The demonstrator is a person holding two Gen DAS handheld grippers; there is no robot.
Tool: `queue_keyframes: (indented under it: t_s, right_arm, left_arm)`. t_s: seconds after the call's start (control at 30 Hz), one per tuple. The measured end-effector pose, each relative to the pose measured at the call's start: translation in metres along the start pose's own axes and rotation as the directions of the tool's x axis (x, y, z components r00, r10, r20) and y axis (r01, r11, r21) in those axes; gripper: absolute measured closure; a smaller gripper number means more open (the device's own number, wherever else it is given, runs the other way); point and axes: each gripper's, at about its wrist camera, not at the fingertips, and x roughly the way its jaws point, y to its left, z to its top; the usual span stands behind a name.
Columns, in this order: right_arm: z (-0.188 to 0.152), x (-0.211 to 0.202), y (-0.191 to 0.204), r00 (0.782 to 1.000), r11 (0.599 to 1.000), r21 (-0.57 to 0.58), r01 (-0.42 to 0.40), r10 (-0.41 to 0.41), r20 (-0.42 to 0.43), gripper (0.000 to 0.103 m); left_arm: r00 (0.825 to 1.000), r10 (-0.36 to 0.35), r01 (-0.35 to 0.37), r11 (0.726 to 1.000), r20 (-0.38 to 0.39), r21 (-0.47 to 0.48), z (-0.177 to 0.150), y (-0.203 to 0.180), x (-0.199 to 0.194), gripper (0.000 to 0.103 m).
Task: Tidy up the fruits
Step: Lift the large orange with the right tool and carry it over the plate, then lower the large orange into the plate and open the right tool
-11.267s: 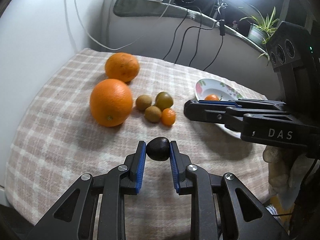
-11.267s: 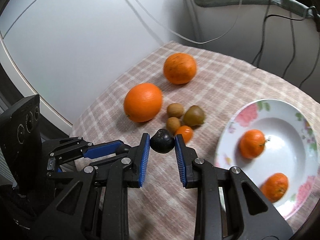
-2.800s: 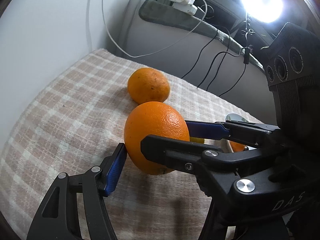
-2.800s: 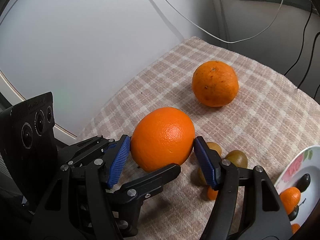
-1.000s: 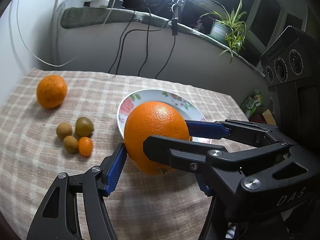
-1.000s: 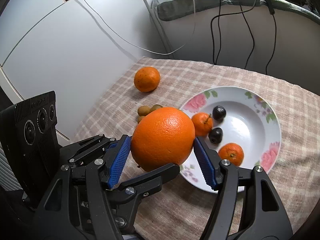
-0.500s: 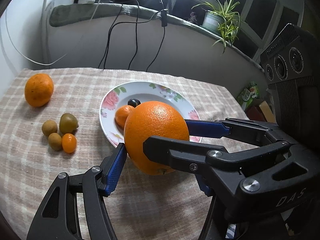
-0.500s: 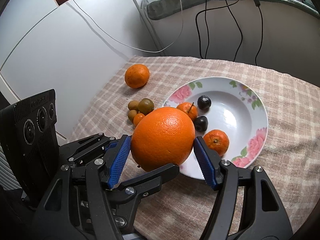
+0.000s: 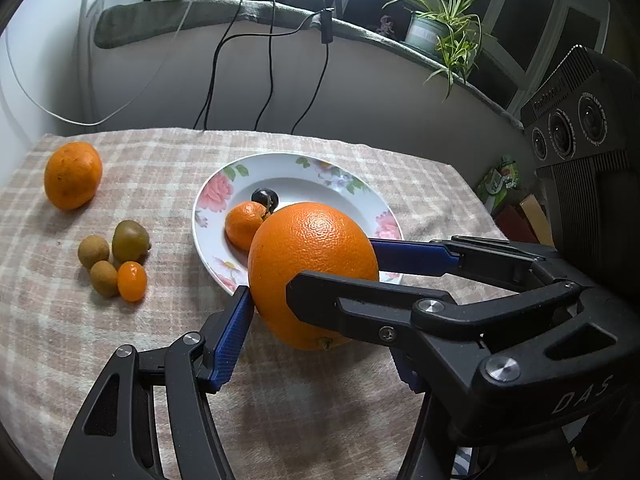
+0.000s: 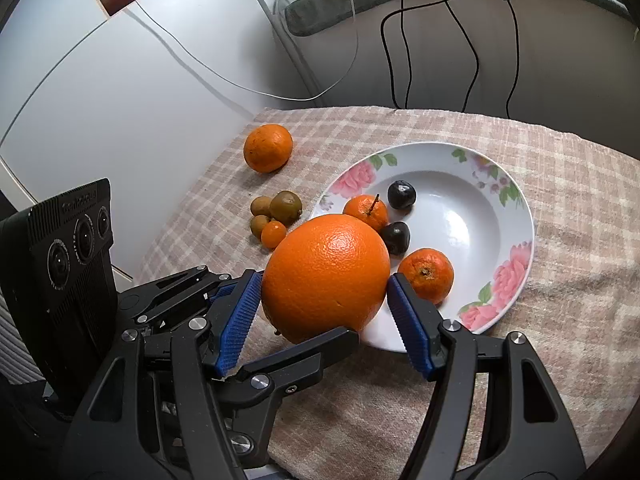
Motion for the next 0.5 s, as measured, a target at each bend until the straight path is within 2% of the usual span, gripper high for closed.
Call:
queue_keyframes:
  t_s: [0.27, 0.4, 0.5]
  right_arm:
    - [0.0007, -0.0029, 0.001, 1.0, 1.0, -0.004, 0.01, -0.01, 0.016, 0.034]
    - [0.0022, -0.0067, 0.0003, 0.999, 1.0, 0.001, 0.013, -0.013, 0.036, 0.034]
    - [0.0044, -0.0085, -0.0009, 0.999, 1.0, 0.005, 0.021, -0.022, 0.05, 0.034]
  left_arm:
    - [1.0, 0.0, 0.0, 1.0, 0.001, 0.006, 0.0007, 0.0002, 0.0014, 0.04]
    - [0.999, 0.018, -0.02, 0.999, 0.044, 0.032, 0.0042, -0.0037, -0.0069, 0.039]
    - [0.999, 0.02, -0.022, 0.999, 0.044, 0.026, 0.0057, -0.0015, -0.0077, 0.039]
